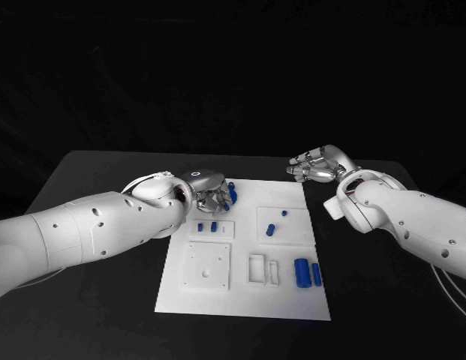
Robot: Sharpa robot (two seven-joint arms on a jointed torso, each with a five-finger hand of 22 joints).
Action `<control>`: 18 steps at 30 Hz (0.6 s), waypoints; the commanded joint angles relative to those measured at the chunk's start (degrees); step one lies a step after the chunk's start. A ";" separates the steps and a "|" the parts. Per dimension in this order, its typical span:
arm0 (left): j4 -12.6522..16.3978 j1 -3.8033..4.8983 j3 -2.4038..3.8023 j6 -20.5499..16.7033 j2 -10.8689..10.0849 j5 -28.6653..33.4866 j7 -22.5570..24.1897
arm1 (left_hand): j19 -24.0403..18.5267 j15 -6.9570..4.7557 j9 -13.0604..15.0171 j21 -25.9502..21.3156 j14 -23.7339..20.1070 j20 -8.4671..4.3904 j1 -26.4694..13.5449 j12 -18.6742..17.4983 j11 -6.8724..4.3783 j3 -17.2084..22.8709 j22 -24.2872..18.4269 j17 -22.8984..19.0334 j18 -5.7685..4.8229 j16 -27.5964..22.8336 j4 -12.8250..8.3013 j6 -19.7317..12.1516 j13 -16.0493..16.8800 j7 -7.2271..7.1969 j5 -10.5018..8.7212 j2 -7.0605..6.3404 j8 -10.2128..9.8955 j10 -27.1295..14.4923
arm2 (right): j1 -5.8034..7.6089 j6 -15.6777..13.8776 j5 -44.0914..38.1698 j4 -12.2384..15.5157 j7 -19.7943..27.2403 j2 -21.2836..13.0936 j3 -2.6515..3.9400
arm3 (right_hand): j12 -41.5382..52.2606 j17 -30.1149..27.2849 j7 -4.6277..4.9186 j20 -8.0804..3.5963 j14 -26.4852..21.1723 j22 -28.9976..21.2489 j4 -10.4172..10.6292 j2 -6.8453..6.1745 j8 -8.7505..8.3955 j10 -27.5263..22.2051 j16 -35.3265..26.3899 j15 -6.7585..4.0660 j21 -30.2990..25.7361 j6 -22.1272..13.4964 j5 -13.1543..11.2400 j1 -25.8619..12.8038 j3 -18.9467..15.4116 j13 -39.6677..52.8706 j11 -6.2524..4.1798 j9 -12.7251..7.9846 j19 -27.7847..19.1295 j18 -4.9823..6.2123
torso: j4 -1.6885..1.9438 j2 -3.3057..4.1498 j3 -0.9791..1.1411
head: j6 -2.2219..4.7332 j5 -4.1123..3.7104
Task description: Assemble the parts on the task board
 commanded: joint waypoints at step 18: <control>4.38 0.06 0.88 2.61 -6.52 4.75 -3.06 | -0.20 -0.14 0.14 -0.03 0.06 -0.62 -0.22 -0.10 -0.15 -0.66 1.24 0.04 0.06 -0.30 0.06 1.28 0.05 0.27 -0.29 0.05 0.16 0.95 | -0.02 0.85 -0.08 0.07 0.59 -0.46 0.03 | -0.22 -0.07 0.12 -0.13 -0.37 -0.06 -0.08 0.02 -0.25 -0.38 -0.21 0.19 -0.23 0.00 0.36 -0.61 0.38 -0.08 0.00 0.03 -0.38 0.52 | -0.13 0.13 -0.02 | 0.14 0.57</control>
